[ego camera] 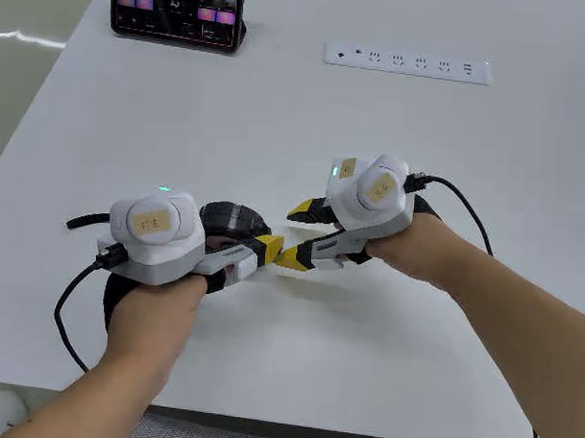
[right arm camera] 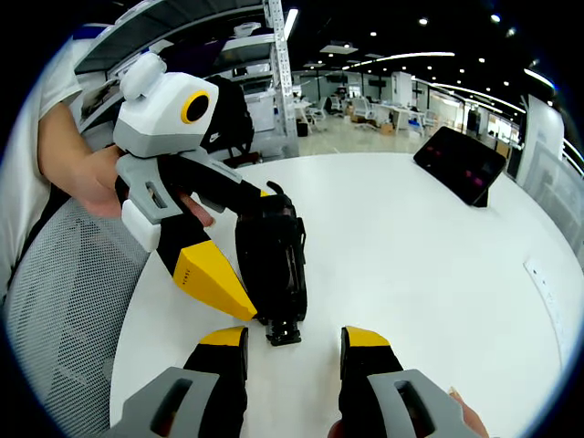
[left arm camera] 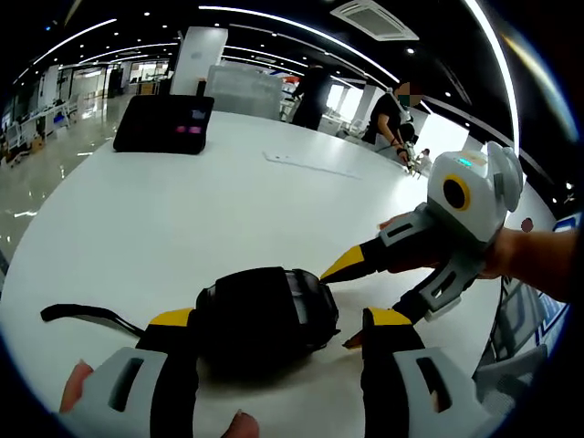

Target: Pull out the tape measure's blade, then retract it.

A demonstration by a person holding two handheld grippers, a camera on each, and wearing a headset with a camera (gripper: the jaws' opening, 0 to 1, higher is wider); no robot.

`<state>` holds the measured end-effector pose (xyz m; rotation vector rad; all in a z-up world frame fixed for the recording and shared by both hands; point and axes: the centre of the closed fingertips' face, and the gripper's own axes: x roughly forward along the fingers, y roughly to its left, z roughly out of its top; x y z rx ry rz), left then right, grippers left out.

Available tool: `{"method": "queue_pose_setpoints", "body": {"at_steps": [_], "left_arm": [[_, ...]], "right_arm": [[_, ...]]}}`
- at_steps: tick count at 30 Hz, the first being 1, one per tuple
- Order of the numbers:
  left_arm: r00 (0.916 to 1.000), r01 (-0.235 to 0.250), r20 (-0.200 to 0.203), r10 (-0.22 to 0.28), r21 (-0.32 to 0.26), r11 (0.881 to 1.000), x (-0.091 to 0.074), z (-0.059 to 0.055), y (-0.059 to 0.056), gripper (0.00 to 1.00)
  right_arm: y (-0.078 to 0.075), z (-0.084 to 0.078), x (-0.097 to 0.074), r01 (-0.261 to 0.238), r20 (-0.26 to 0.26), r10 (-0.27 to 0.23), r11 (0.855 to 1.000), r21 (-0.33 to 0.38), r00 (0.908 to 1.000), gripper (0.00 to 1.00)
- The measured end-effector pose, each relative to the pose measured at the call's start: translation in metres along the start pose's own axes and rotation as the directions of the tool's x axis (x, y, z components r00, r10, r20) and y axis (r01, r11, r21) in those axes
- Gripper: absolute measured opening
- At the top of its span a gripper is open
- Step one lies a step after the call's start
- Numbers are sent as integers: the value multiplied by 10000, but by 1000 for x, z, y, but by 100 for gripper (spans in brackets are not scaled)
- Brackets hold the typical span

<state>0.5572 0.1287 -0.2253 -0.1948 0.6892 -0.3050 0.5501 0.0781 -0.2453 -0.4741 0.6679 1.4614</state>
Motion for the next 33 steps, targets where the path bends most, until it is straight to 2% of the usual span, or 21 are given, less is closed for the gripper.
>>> {"method": "queue_pose_setpoints", "body": {"at_steps": [8,17,19,25,33], "left_arm": [[9997,259,15,-260,328,9991,-4,0,-3,71],[9988,481,-132,-469,1133,9924,-9,-3,-7,74],[9985,498,-268,-469,1222,9913,-10,-5,-6,73],[9985,523,-213,-497,1489,9875,-13,-5,-3,77],[9964,846,-148,-833,1798,9801,-18,-6,-6,82]], "right_arm": [[0,-1,-10,215,56,-215,9998,40,9998,38],[1,-4,-22,549,207,-555,9981,281,9982,42],[1,-4,-26,653,277,-664,9971,385,9974,44],[5,-9,-33,871,287,-889,9945,587,9956,49],[3,-15,-47,1250,302,-1275,9894,733,9914,52]]}}
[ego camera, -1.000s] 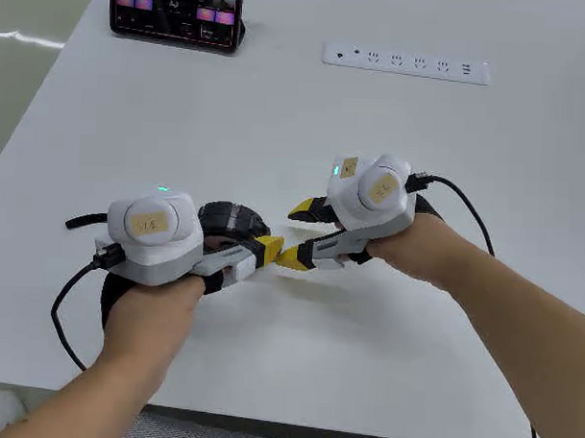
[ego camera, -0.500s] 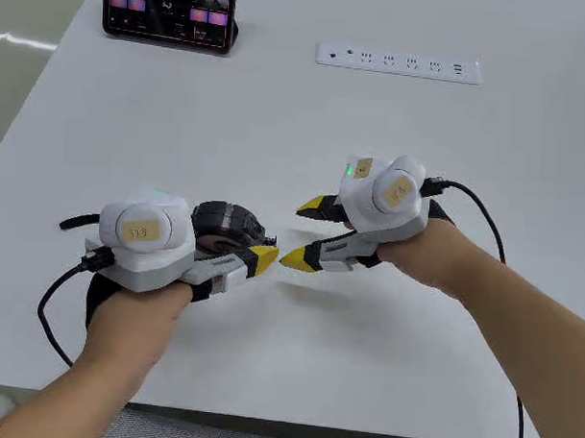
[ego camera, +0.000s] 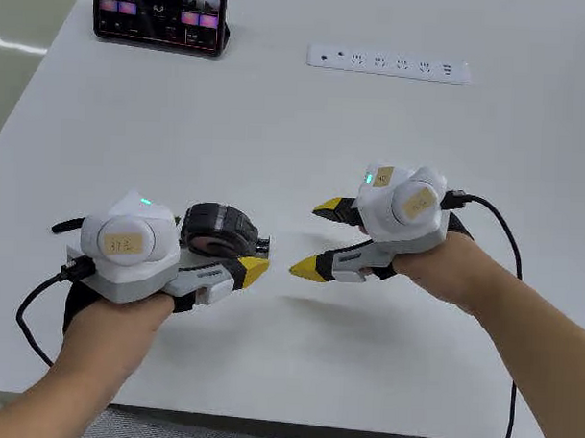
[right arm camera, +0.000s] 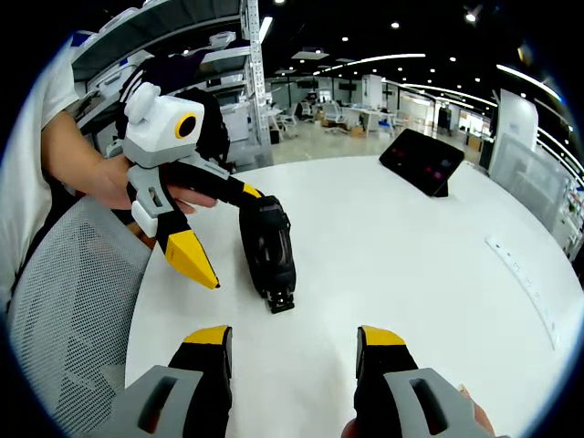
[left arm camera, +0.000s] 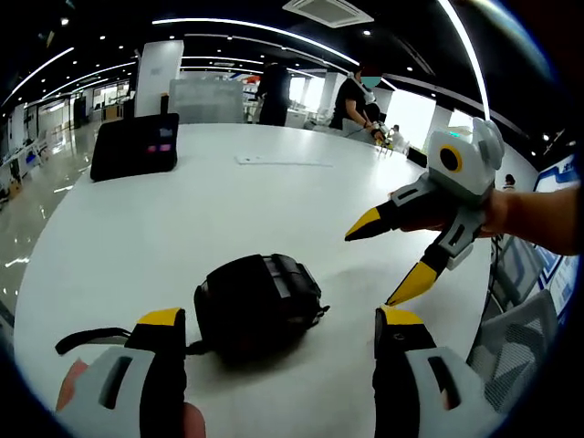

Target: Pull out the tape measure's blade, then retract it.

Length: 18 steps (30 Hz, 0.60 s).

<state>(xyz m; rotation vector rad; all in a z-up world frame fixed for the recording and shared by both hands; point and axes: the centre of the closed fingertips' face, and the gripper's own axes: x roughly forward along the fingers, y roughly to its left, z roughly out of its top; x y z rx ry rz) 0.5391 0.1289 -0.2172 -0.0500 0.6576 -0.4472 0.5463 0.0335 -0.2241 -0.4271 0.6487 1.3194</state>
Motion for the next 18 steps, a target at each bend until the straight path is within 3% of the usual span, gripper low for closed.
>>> {"method": "queue_pose_setpoints", "body": {"at_steps": [18], "left_arm": [[9980,530,-412,-484,1204,9913,-21,-8,-1,88]], "right_arm": [[7,-11,-34,804,279,-813,9962,330,9963,61]]}}
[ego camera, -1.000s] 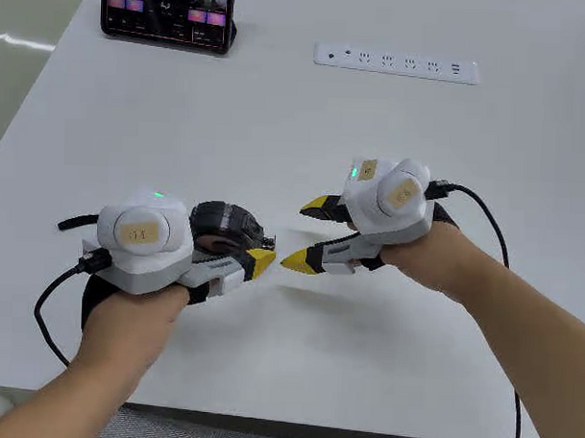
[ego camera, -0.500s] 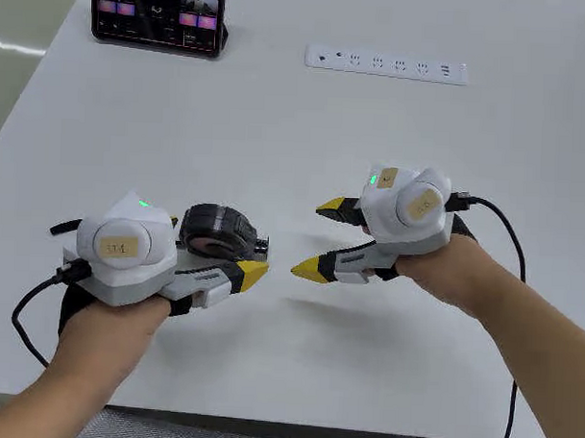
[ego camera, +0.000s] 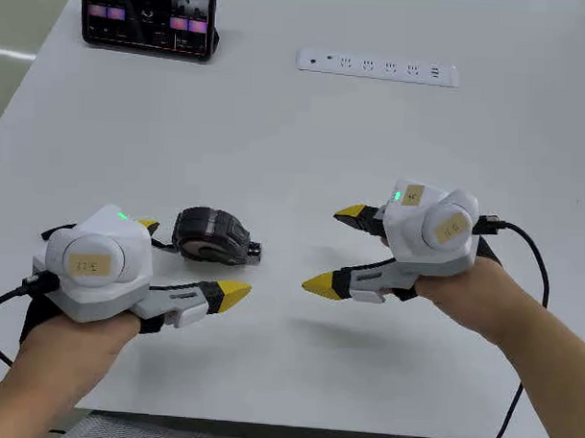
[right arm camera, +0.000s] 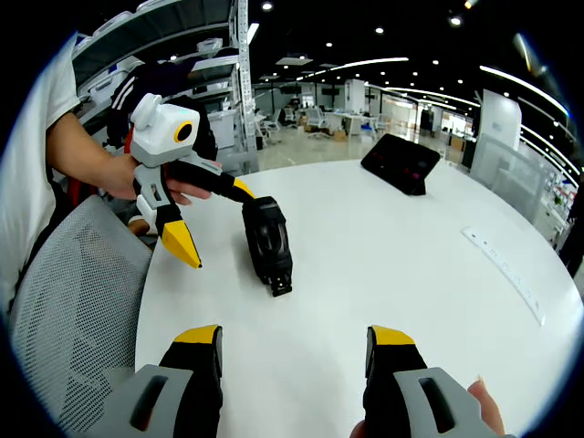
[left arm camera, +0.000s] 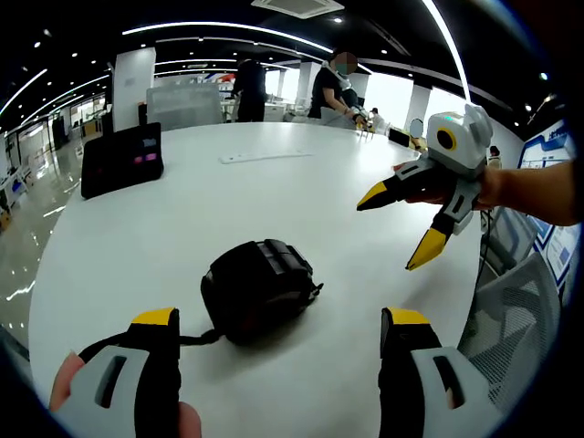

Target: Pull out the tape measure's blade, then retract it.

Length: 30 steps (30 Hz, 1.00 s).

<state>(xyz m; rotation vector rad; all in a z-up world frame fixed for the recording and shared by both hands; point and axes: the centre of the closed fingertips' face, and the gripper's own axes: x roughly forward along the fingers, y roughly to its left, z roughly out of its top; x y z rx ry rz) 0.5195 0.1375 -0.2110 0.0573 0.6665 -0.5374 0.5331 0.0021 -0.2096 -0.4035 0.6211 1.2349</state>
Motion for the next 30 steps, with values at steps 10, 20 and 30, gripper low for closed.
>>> {"method": "queue_pose_setpoints", "body": {"at_steps": [10,20,30], "left_arm": [[9992,266,-303,-257,294,9992,-12,-8,4,89],[9987,293,-438,-251,977,9948,-24,-11,7,92],[9988,359,-362,-321,1108,9932,-34,-11,13,98]], "right_arm": [[1,-9,-18,266,-17,-265,9990,366,9996,65],[2,-17,-34,527,-34,-526,9972,536,9986,70],[5,-27,-45,736,-55,-734,9937,850,9973,76]]}}
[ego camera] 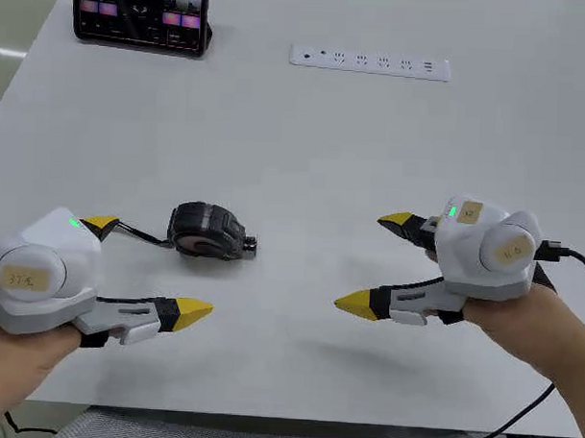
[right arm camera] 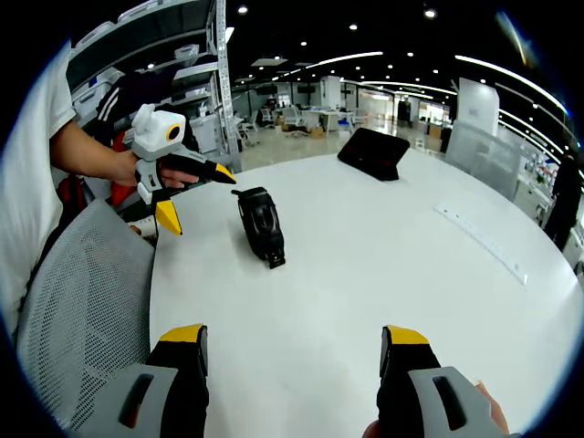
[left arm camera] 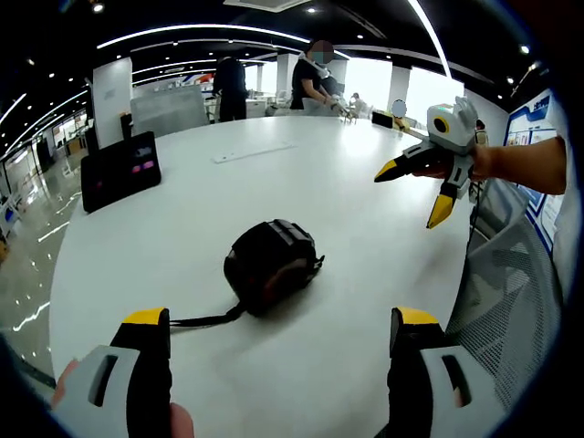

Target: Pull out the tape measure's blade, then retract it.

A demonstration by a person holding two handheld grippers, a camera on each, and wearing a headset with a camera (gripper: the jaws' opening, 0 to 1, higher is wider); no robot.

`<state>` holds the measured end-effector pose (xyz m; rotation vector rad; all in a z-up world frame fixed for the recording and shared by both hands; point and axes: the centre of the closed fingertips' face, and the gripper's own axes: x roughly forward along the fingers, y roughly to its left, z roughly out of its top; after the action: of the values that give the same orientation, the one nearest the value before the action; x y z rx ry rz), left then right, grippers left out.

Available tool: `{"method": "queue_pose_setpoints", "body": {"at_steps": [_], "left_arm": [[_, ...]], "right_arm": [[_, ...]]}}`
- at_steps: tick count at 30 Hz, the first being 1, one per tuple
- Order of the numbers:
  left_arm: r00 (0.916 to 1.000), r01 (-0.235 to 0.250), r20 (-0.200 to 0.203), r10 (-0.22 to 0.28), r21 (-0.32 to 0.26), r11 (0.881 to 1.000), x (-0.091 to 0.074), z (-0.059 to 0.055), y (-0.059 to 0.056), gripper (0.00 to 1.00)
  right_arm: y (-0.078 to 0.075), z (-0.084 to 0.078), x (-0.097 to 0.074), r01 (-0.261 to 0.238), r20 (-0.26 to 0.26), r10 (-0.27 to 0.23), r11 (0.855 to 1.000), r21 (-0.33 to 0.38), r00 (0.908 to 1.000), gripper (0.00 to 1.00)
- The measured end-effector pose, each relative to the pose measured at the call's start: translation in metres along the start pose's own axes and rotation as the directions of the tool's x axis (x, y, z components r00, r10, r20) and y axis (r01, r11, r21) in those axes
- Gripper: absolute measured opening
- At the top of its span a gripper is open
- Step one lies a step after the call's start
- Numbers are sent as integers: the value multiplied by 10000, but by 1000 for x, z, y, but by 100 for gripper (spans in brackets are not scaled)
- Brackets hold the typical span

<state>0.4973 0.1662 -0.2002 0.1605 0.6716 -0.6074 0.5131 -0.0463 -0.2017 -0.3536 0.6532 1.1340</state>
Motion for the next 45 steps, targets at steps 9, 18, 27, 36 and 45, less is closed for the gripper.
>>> {"method": "queue_pose_setpoints", "body": {"at_steps": [9,18,27,36,45], "left_arm": [[9994,359,23,-359,25,9994,-9,-5,-2,99],[9979,645,-90,-643,199,9977,-14,-10,-3,99],[9953,947,-216,-940,337,9949,-19,-15,-7,99],[9943,1047,-257,-1036,503,9932,-25,-19,-7,99],[9936,1121,-214,-1109,678,9914,-28,-22,-11,99]], "right_arm": [[3,-7,-8,61,77,-63,9996,268,10000,80],[7,-13,-15,16,142,-22,9991,434,9999,83],[12,-20,-22,6,171,-16,9980,631,9999,86],[15,-28,-27,164,157,-177,9967,792,9997,88],[15,-36,-32,462,230,-488,9936,1029,9985,88]]}}
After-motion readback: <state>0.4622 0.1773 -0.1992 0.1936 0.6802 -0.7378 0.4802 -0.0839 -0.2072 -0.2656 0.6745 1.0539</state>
